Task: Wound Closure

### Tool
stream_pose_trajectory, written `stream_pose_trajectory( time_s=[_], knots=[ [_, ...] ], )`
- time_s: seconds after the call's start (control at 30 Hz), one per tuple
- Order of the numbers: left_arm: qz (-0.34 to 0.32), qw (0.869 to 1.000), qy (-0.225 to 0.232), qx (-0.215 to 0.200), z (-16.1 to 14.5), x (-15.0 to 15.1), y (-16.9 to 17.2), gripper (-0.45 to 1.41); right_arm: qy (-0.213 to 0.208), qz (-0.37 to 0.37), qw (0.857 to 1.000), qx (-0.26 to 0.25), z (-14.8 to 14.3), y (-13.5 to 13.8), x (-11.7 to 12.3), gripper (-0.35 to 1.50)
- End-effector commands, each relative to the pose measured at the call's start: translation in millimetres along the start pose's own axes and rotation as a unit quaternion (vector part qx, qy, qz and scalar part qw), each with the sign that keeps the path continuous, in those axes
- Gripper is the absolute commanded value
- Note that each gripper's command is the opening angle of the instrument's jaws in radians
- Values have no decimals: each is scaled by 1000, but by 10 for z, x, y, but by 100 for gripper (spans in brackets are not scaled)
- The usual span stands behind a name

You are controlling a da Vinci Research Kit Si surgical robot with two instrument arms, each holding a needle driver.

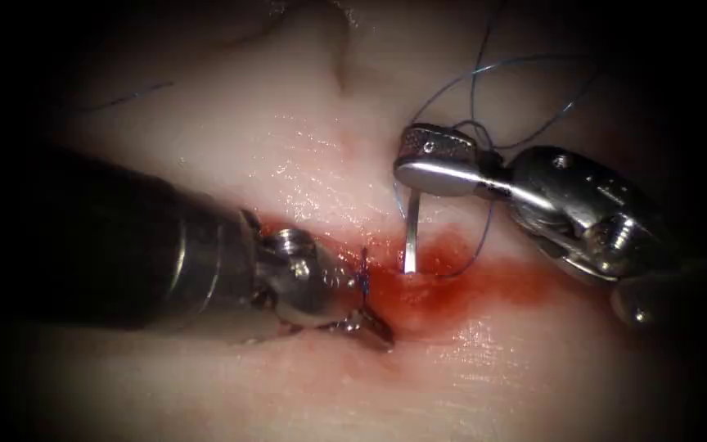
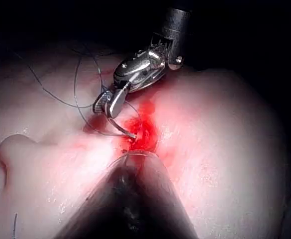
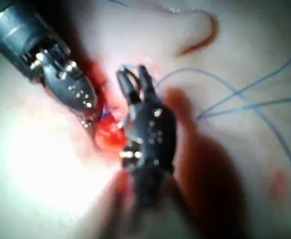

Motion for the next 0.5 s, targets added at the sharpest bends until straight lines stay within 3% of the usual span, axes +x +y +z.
stream_pose_trajectory(
  time_s=[0.03,0.5],
  knots=[
    [0,1000,0,-2,9,0,2,-22,-2,4,1000,1,6,-3,-11,-35],
    [1,1000,-1,-3,7,-2,2,-22,-28,61,998,13,0,-10,-24,-35]
  ],
)
